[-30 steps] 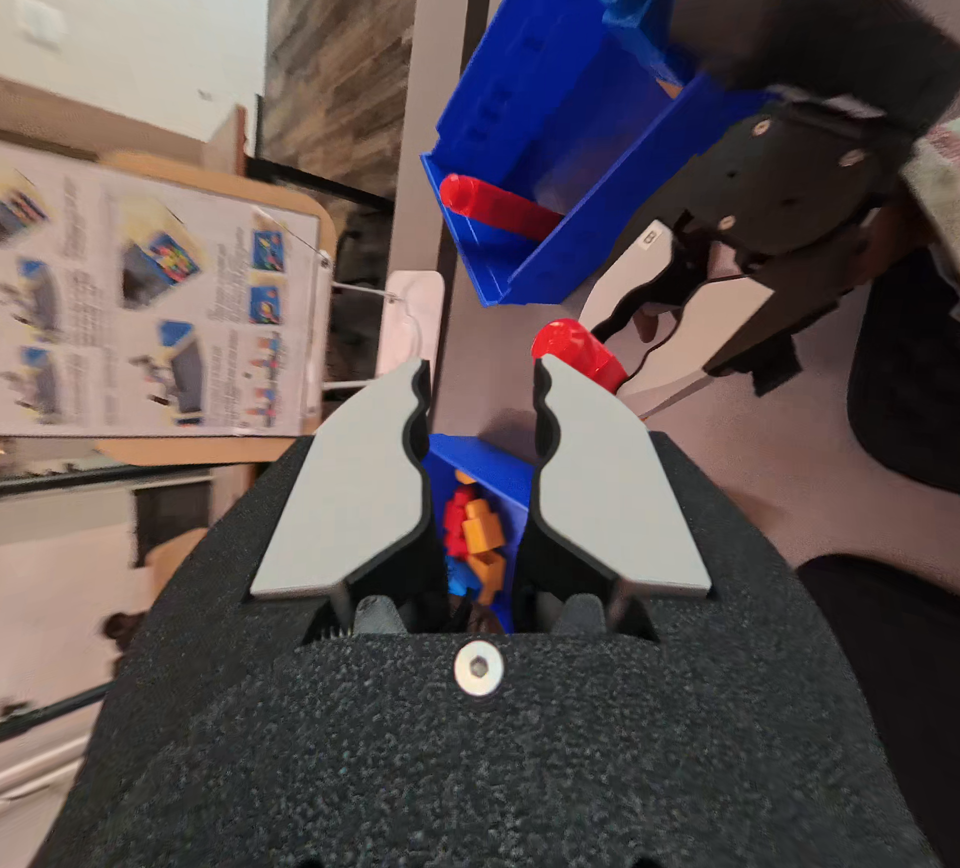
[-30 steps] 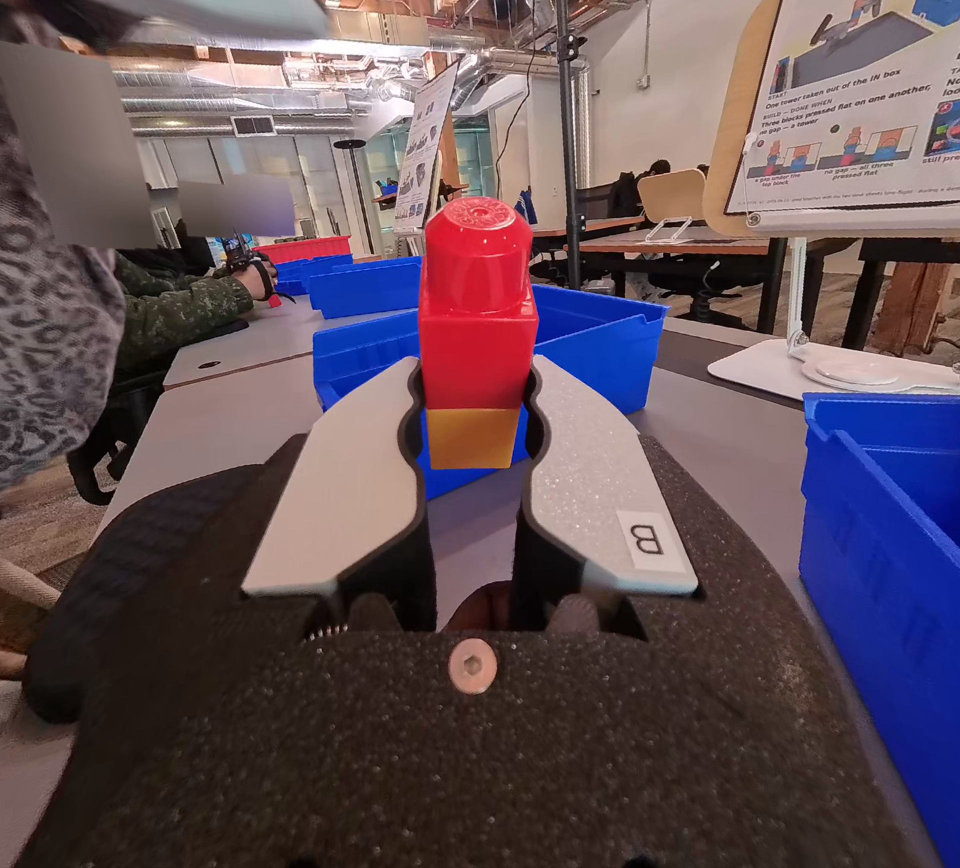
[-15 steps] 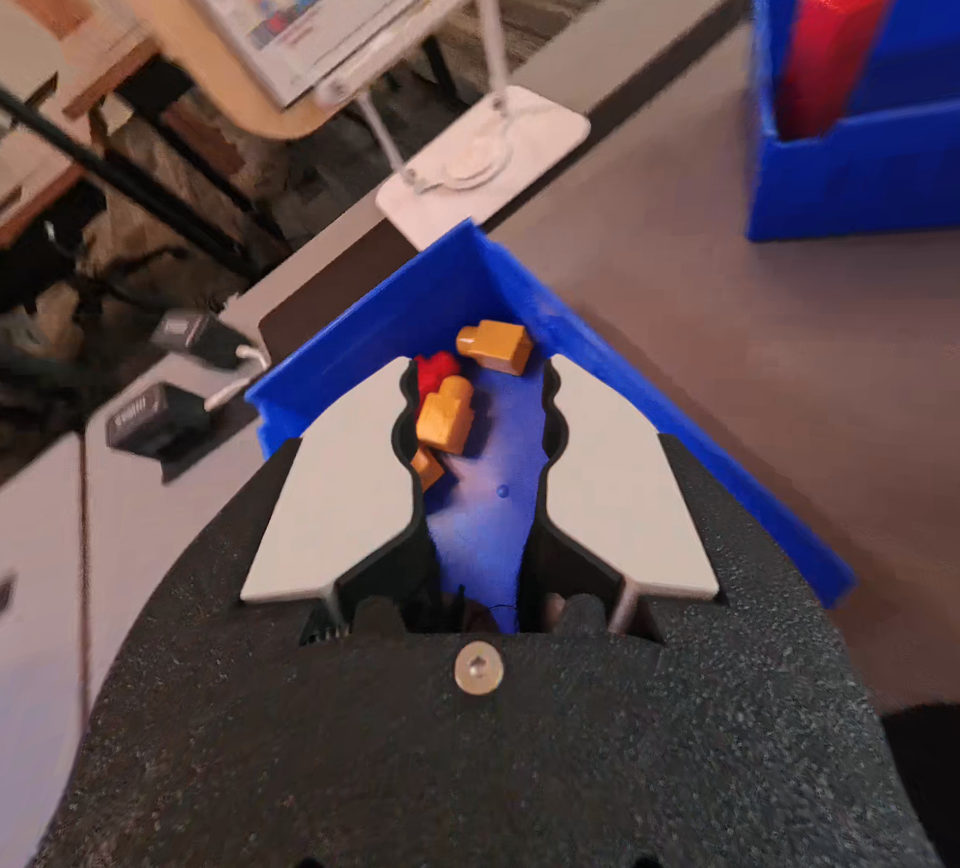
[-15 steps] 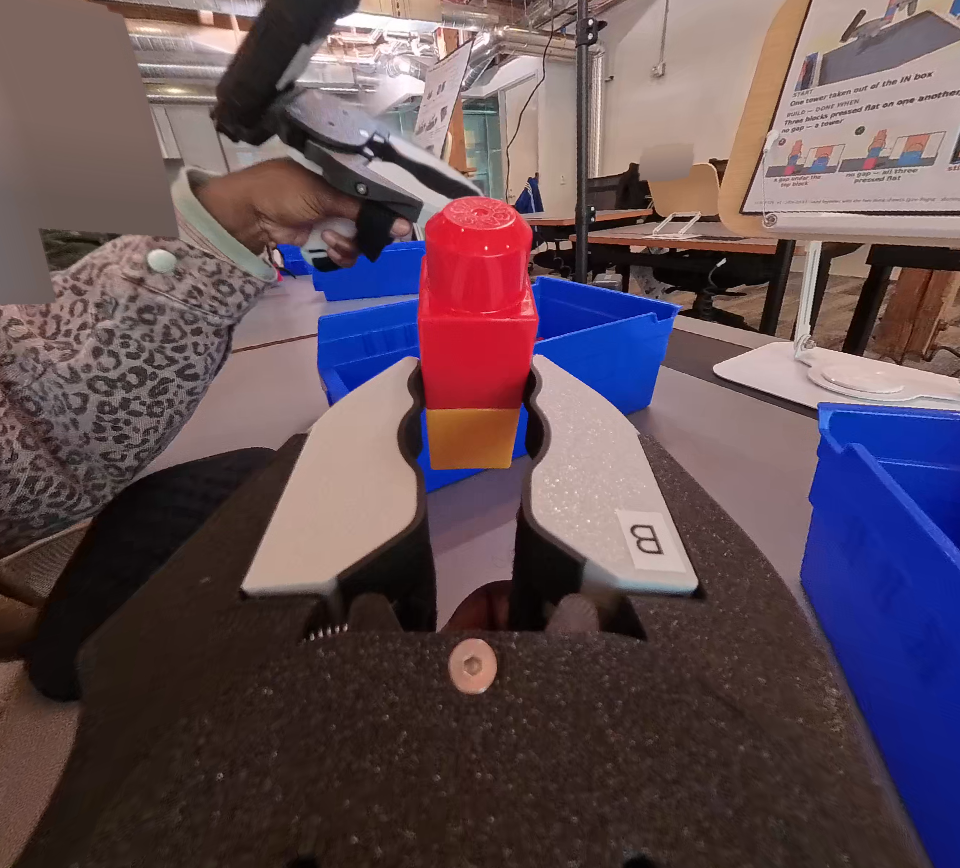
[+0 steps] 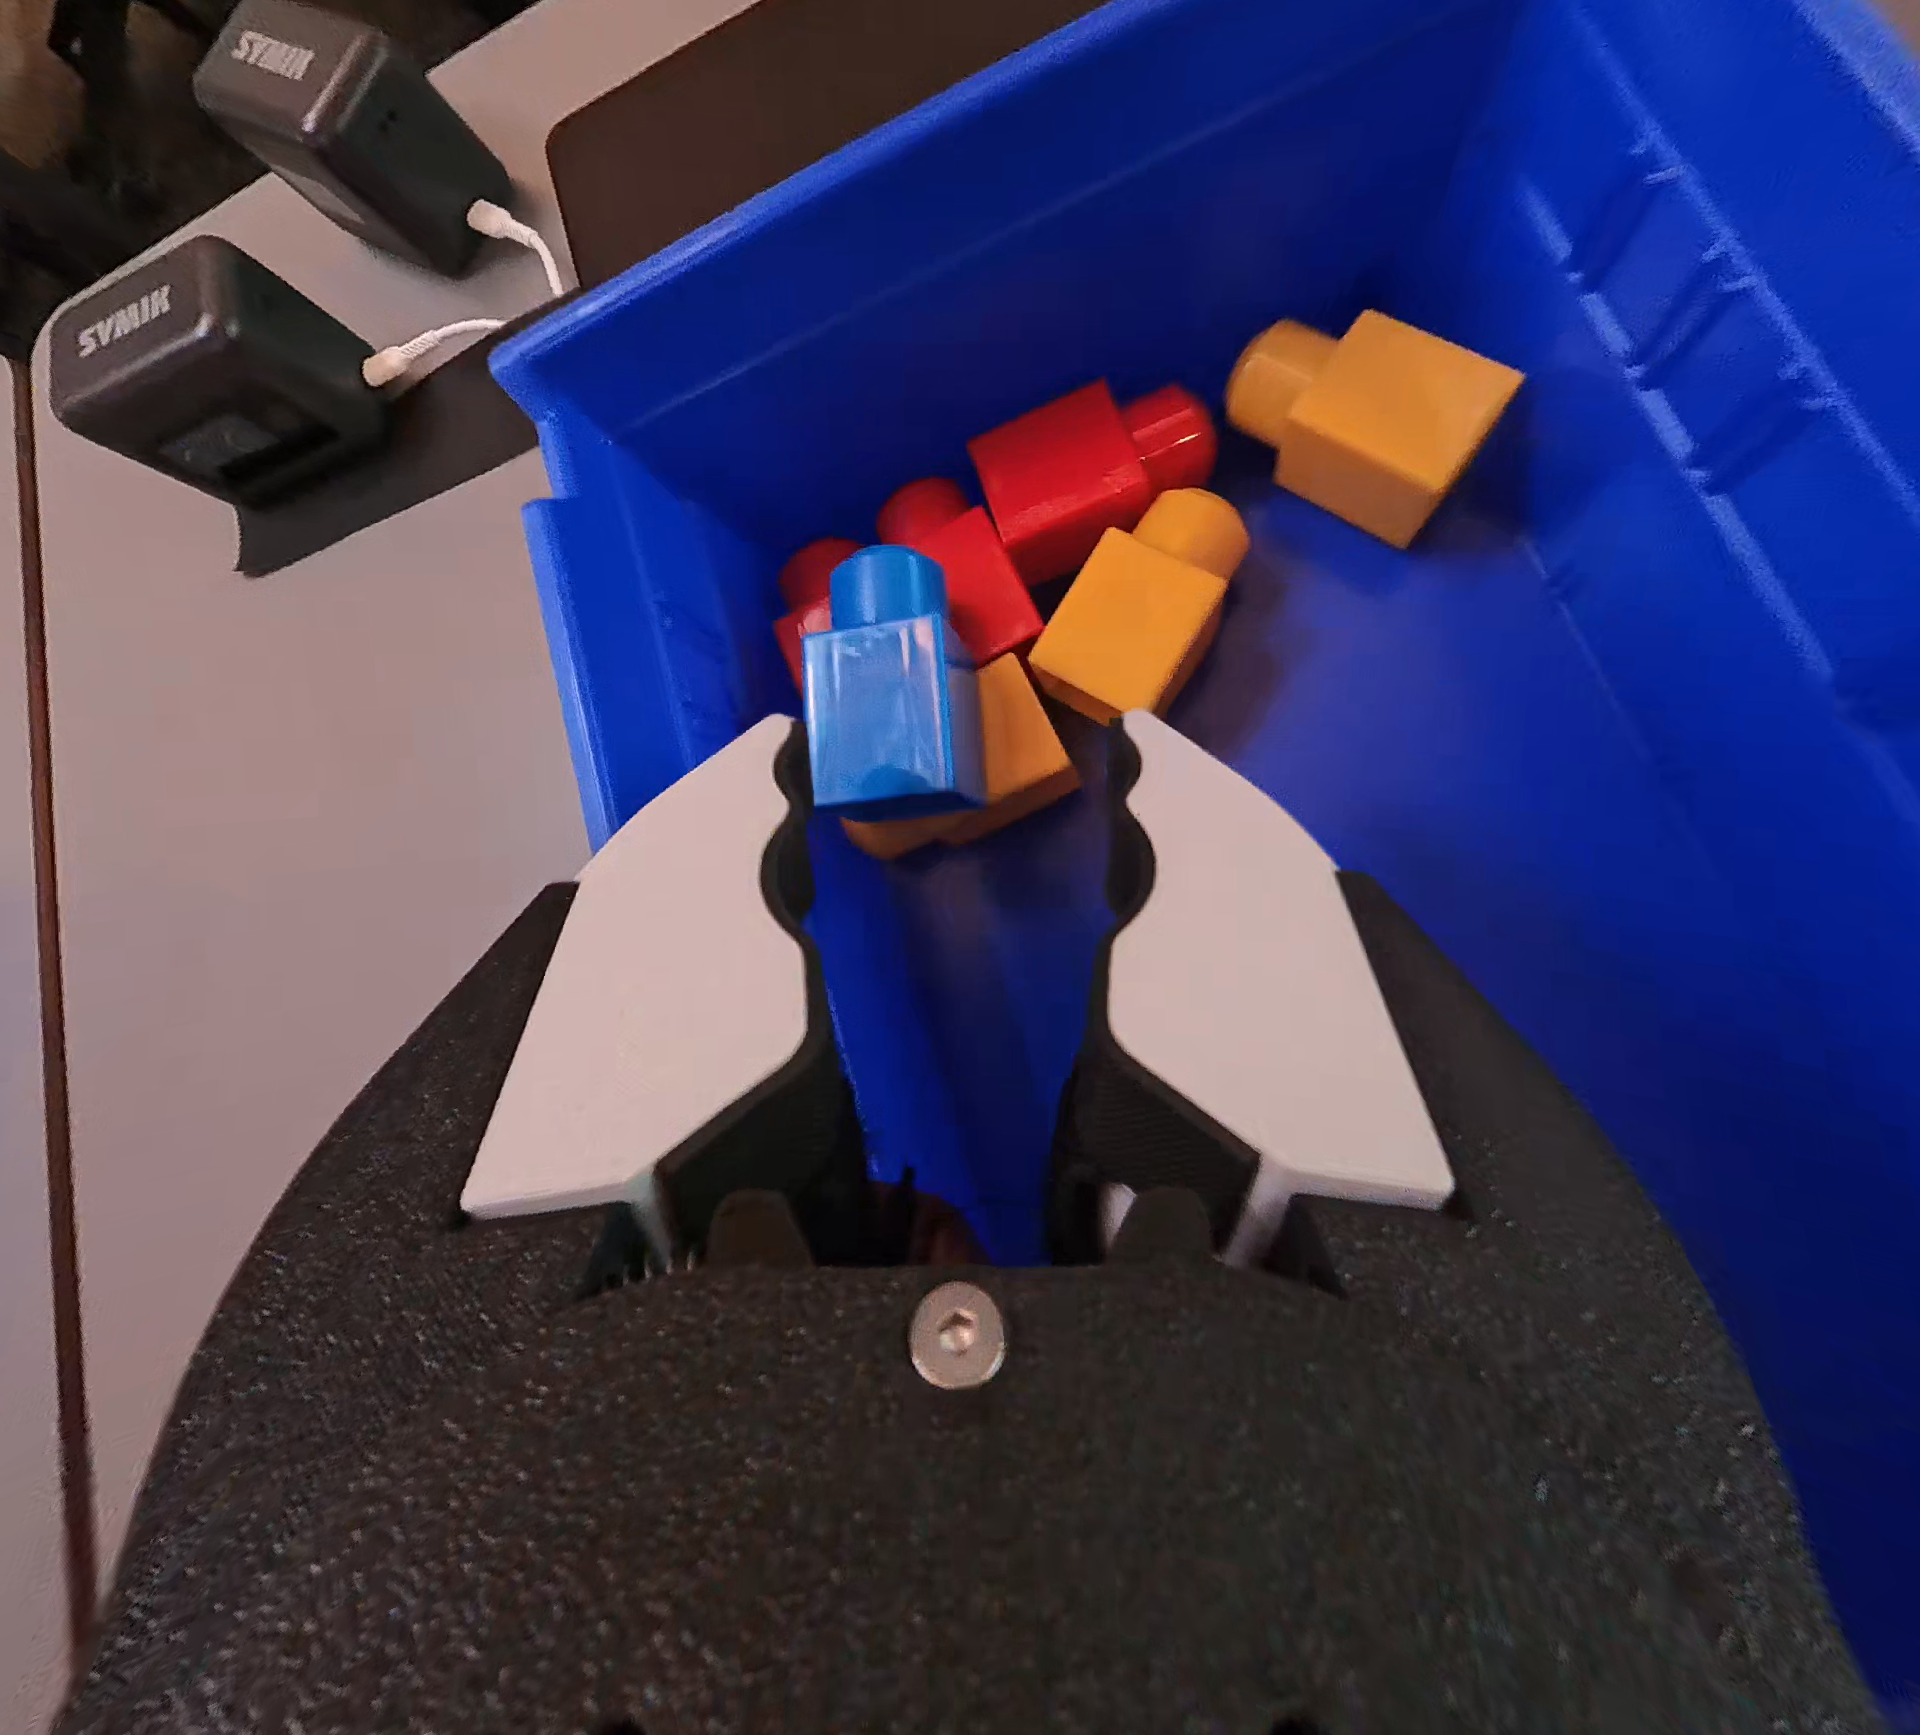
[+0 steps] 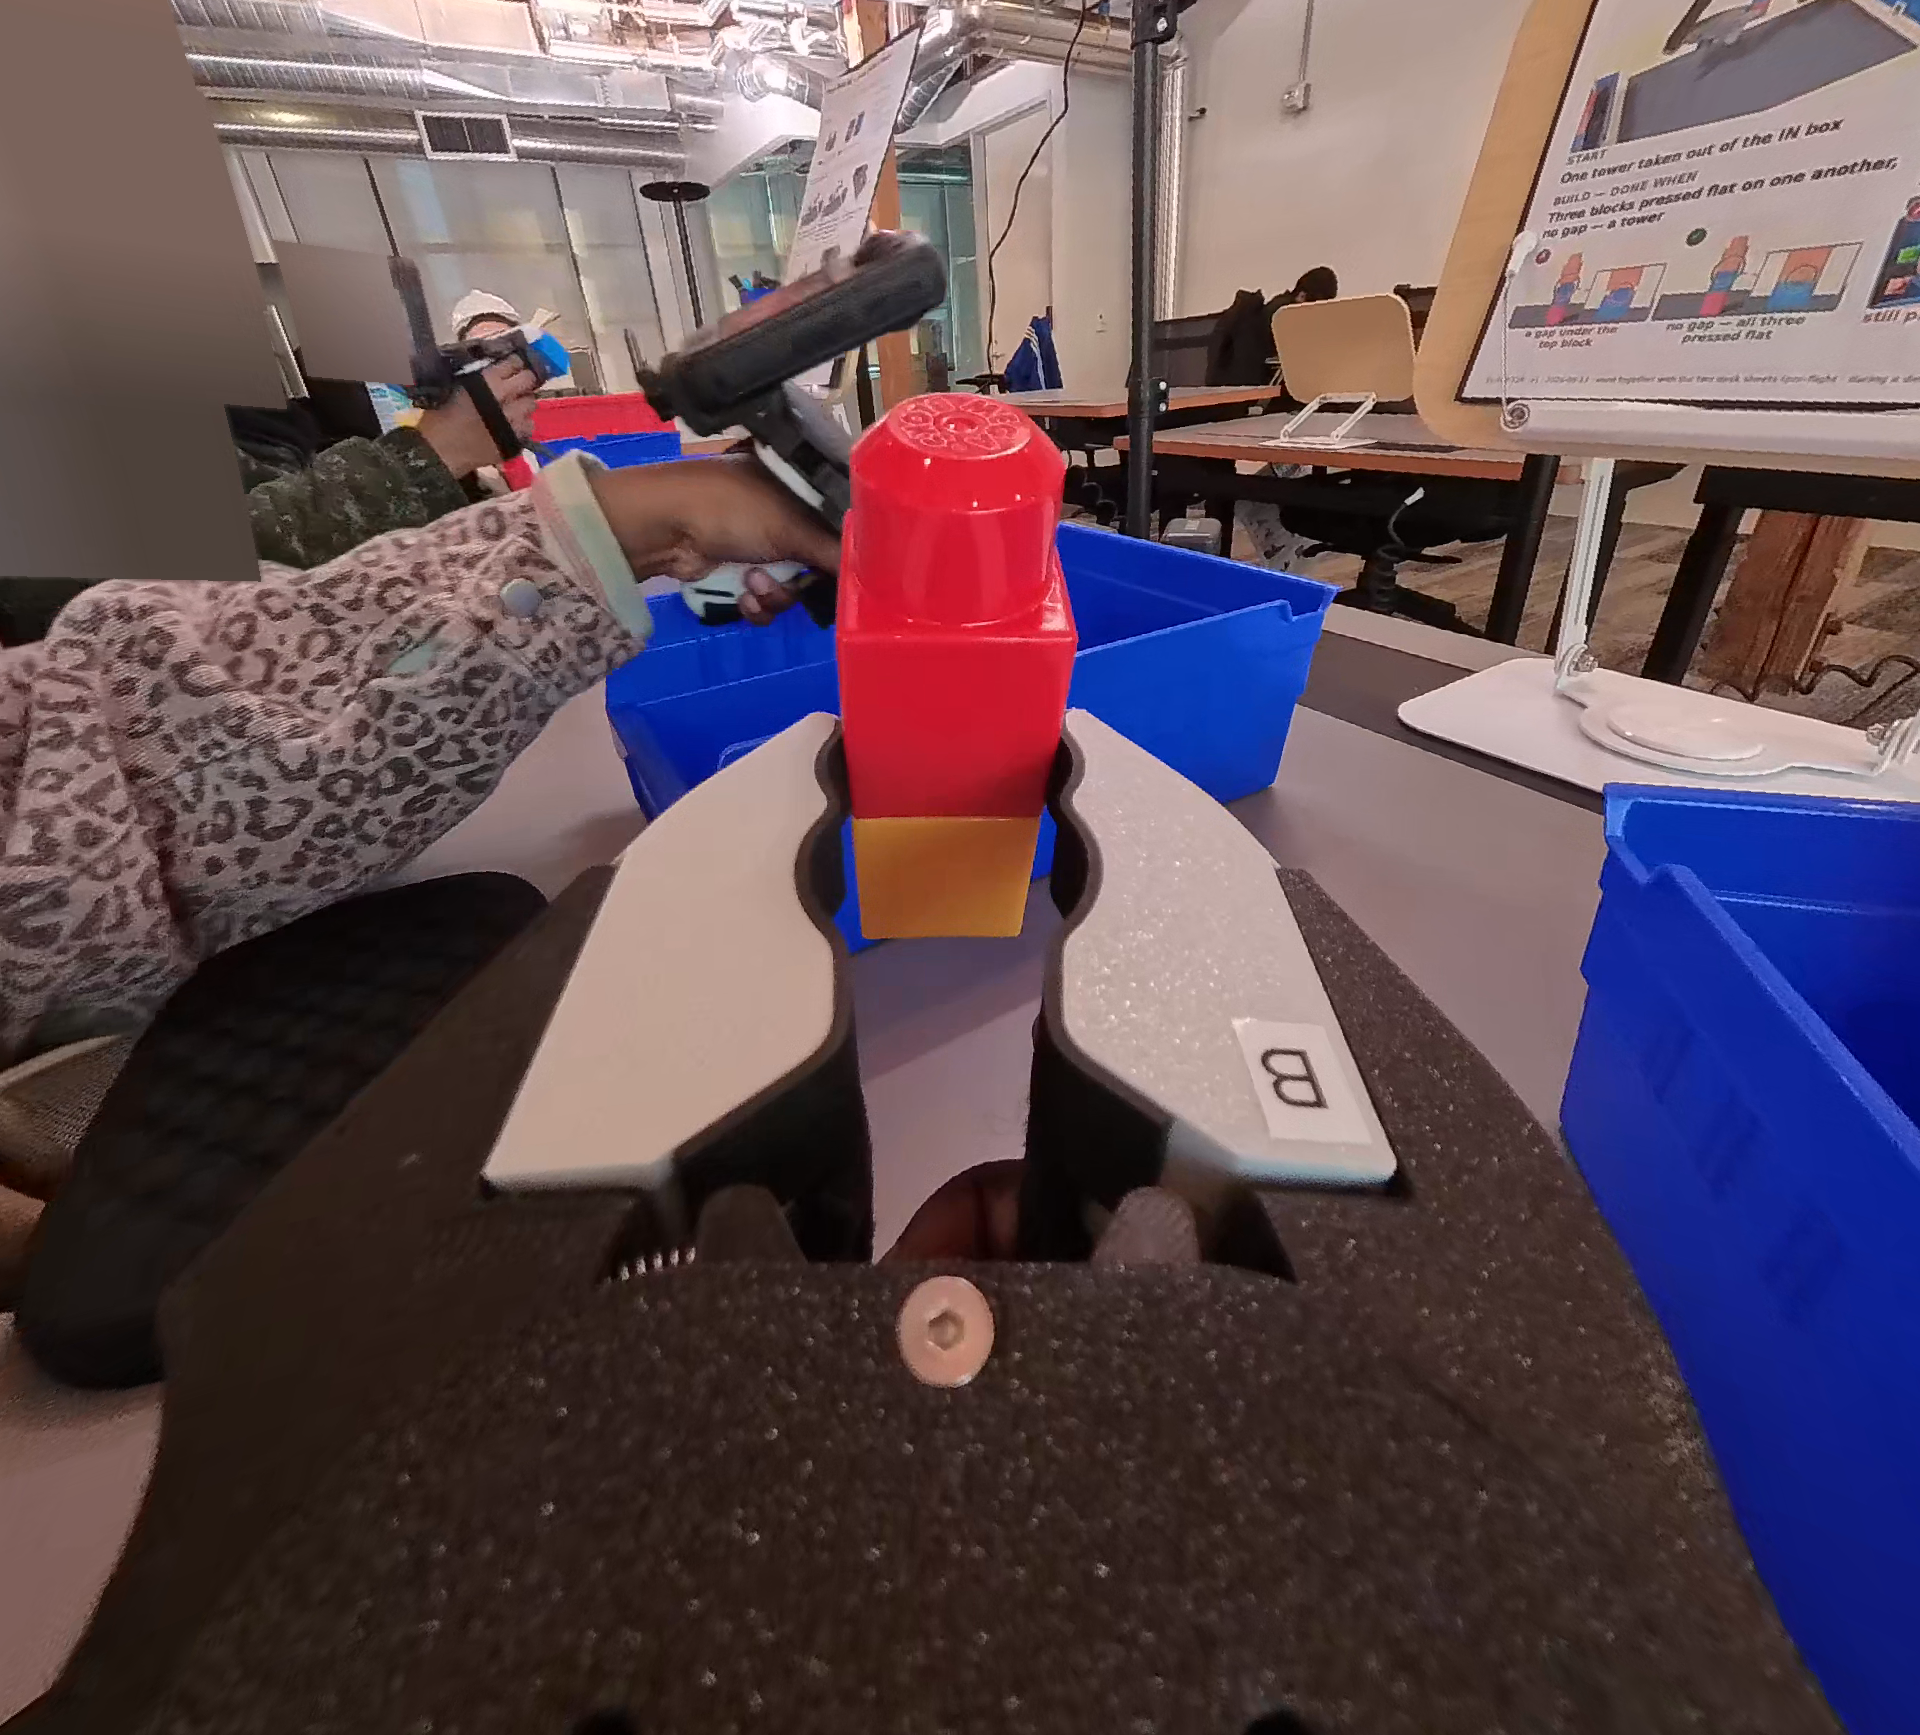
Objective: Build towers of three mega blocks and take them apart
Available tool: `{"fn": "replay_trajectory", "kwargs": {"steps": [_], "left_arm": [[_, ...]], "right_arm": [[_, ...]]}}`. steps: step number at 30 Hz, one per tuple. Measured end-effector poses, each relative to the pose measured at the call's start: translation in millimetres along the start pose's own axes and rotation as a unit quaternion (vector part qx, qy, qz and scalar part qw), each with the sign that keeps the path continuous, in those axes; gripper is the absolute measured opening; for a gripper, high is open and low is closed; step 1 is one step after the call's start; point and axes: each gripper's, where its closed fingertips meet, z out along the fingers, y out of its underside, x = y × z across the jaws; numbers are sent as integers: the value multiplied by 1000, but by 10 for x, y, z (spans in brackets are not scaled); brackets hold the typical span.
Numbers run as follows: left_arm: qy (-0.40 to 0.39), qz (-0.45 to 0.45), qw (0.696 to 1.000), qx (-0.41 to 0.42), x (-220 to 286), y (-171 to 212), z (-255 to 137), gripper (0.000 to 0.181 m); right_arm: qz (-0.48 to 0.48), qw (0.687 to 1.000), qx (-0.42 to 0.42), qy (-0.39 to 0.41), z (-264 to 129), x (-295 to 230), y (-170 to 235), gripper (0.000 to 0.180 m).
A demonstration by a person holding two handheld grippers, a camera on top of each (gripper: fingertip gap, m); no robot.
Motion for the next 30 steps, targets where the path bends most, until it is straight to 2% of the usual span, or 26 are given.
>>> {"fn": "replay_trajectory", "kwargs": {"steps": [1, 7, 10, 12, 15, 17, 18, 20, 23, 25, 27, 30], "left_arm": [[-8, 6, 1000, -14, -40, -11, 53, 54], [-7, 45, 992, -114, -145, -15, 358, 51], [18, 59, 981, -181, -99, 132, 462, 44], [31, 62, 982, -173, -60, 87, 466, 39], [60, 52, 992, -100, 79, -69, 328, 38], [104, 16, 994, 8, 258, -319, 90, 38], [145, -7, 986, 84, 409, -492, -98, 38], [275, -43, 932, 231, 846, -780, -628, 38], [435, -76, 799, 408, 1369, -954, -1532, 38], [513, -95, 717, 462, 1623, -902, -1958, 38], [564, -102, 670, 472, 1848, -798, -2150, 38], [604, -98, 627, 482, 2068, -650, -2220, 38]], "right_arm": [[-1, 1000, -1, 0, 2, -2, 3, 36], [-10, 1000, -9, 1, 4, -6, 19, 36], [-10, 1000, -10, 4, 1, 7, 23, 36], [-10, 1000, -11, 4, 0, 11, 26, 36], [-11, 1000, -13, 3, -2, 10, 33, 36], [-10, 1000, -15, 1, 1, 6, 42, 36], [-10, 1000, -18, -1, 6, -2, 52, 36], [-14, 999, -28, -8, 19, -30, 84, 36], [-25, 998, -54, -18, 46, -78, 167, 36], [-33, 996, -75, -30, 65, -125, 236, 36], [-39, 993, -97, -47, 80, -189, 313, 36], [-42, 987, -130, -79, 89, -300, 427, 36]]}}
